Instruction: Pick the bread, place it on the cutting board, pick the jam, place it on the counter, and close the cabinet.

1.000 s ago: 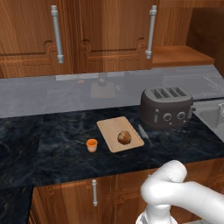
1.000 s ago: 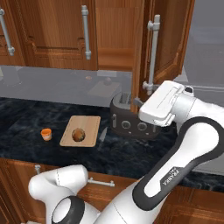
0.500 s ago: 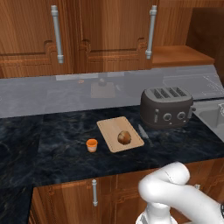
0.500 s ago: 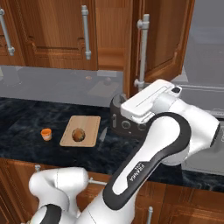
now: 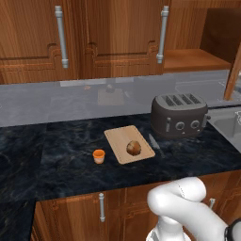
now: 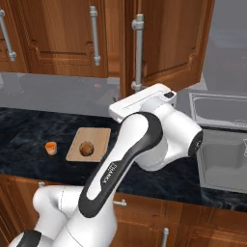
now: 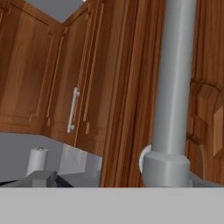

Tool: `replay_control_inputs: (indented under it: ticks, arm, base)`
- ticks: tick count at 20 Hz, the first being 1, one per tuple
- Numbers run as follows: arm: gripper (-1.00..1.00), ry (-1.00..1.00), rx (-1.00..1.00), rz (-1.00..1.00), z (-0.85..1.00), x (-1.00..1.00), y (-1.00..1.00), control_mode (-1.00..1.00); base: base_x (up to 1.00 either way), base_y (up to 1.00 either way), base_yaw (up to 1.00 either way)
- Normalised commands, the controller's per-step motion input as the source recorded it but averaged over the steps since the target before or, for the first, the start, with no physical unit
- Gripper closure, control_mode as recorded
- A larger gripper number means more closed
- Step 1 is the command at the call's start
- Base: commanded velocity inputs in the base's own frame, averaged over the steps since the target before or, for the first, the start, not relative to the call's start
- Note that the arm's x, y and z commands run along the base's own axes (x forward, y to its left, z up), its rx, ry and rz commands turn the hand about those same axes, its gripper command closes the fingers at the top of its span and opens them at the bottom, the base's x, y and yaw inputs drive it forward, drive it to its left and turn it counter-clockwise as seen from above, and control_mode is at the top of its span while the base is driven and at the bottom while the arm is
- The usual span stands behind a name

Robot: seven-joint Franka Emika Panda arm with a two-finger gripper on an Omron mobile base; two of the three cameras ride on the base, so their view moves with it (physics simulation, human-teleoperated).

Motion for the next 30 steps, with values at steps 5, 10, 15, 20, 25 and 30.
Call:
replay_control_inputs:
  ticks: [5,10,15,20,25,30]
  arm:
    - [-1.0,0.0,0.0,-0.05,0.0,0.47,0.48,-1.0]
    - [-1.0,0.0,0.0,0.0,0.0,0.49,0.33,-1.0]
    - [-1.0,0.0,0.0,0.0,0.0,0.41,0.21,-1.0]
    - [-1.0,0.0,0.0,0.0,0.0,0.37,0.15,-1.0]
    - [-1.0,0.0,0.0,0.0,0.0,0.39,0.15,-1.0]
    - [-1.0,0.0,0.0,0.0,0.0,0.46,0.18,-1.0]
  base:
    - [0.0,0.0,0.0]
    - [0.0,0.0,0.0]
    - [0.0,0.0,0.0]
    - [0.0,0.0,0.0]
    - [0.0,0.0,0.0]
    - [0.0,0.0,0.0]
